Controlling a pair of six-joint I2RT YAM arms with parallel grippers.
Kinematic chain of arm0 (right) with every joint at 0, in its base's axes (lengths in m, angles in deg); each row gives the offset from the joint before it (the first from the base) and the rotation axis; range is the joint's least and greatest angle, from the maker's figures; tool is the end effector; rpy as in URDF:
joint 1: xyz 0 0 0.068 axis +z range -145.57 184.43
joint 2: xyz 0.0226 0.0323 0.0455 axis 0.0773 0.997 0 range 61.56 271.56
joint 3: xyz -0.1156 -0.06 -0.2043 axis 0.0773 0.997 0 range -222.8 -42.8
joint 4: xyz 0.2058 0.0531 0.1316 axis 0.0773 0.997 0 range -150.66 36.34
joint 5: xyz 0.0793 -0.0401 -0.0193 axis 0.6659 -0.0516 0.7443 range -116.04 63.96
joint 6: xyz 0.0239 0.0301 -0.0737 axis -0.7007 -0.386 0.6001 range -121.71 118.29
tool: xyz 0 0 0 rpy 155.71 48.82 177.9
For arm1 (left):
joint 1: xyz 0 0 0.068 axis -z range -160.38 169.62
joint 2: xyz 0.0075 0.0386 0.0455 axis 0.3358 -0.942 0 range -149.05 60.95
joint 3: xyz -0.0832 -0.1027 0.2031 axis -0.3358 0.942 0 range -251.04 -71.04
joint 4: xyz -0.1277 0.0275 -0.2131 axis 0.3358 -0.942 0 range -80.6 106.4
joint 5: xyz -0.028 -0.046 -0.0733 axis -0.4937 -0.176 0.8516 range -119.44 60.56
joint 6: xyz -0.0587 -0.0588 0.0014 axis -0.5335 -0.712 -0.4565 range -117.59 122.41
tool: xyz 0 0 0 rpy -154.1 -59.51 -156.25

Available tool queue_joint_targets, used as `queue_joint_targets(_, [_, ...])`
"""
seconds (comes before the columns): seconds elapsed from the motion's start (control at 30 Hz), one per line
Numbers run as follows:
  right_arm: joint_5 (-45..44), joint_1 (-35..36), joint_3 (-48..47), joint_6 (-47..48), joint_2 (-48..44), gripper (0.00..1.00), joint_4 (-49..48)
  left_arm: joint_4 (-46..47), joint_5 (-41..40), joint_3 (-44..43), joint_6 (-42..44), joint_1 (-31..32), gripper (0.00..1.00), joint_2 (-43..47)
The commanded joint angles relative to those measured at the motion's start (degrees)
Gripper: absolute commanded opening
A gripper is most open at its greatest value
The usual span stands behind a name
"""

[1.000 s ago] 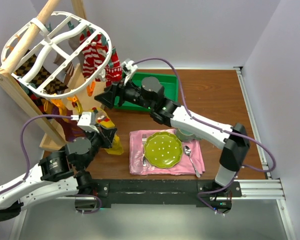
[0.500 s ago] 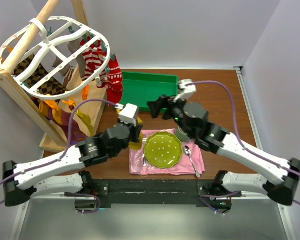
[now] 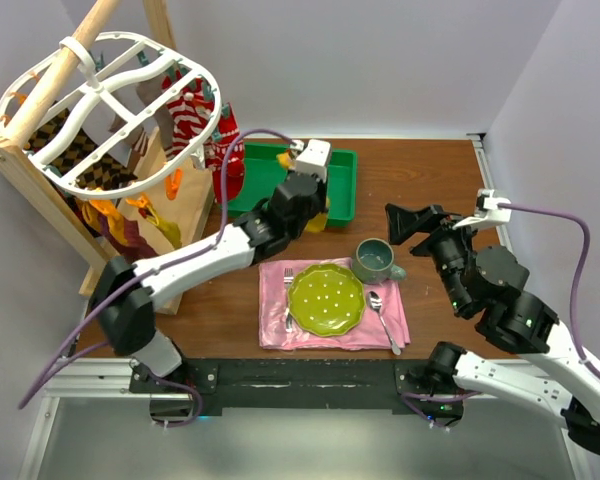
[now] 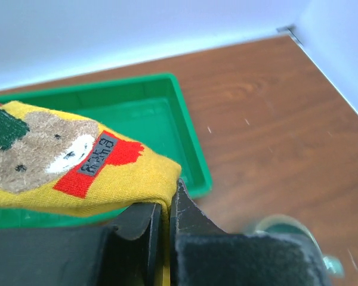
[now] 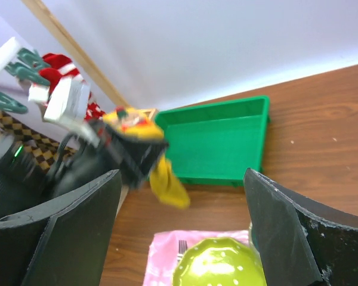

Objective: Remove the socks clipped to the hanger
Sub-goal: Place the sock in the bin.

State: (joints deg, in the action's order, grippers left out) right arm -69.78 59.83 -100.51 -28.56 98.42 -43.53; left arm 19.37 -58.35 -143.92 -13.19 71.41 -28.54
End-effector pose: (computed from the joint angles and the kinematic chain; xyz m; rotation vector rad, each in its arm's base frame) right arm 0.1300 0.1004 0.3999 0.2404 1.5326 0.5696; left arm 0.2698 -0.2862 0.3044 0.2075 1.7835 -0.3902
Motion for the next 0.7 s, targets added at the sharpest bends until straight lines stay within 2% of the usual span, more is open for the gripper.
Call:
queue_joint_targets(0.0, [-2.31, -0.03, 0.06, -2.15, -1.44, 0.88, 5.9, 8.89, 0.52, -8.58, 5.13, -3.62, 0.0, -8.84])
queue_joint_targets(0.23, [0.68, -0.03, -0.38, -3.82, -0.83, 0.87, 9.33, 15.23, 2.45, -16.57, 6.19, -9.24, 0.0, -25.44])
queue_joint_targets(0.27, [1.12, -0.03, -0.47, -3.82, -0.57, 0.87, 9.85, 15.06, 3.06, -17.72, 6.36, -9.69, 0.03, -26.77])
queue_joint_targets(0.33, [1.56, -0.11, -0.91, -4.09, 0.49, 0.87, 11.08, 15.23, 4.99, -20.0, 6.98, -10.56, 0.19, -29.84])
queue_joint_targets(0.37, [1.56, -0.11, -1.0, -4.09, 0.75, 0.87, 11.44, 14.8, 5.09, -20.71, 7.24, -10.66, 0.37, -30.47])
queue_joint_targets(0.43, [1.73, -0.03, -0.65, -4.18, 0.84, 0.87, 11.7, 14.18, 5.96, -21.95, 8.21, -10.66, 0.5, -31.09])
queue_joint_targets(0.47, [1.47, -0.03, -0.12, -4.26, 0.84, 0.88, 11.7, 14.26, 6.05, -21.86, 8.3, -10.66, 0.62, -30.92])
queue_joint_targets(0.53, [1.38, -0.03, 0.41, -4.26, 0.84, 0.88, 11.44, 14.88, 6.66, -20.73, 8.21, -10.57, 0.75, -29.34])
queue_joint_targets(0.67, [1.3, -0.03, 0.76, -3.74, 1.98, 0.88, 10.47, 15.31, 9.12, -18.01, 7.6, -10.48, 0.8, -25.65])
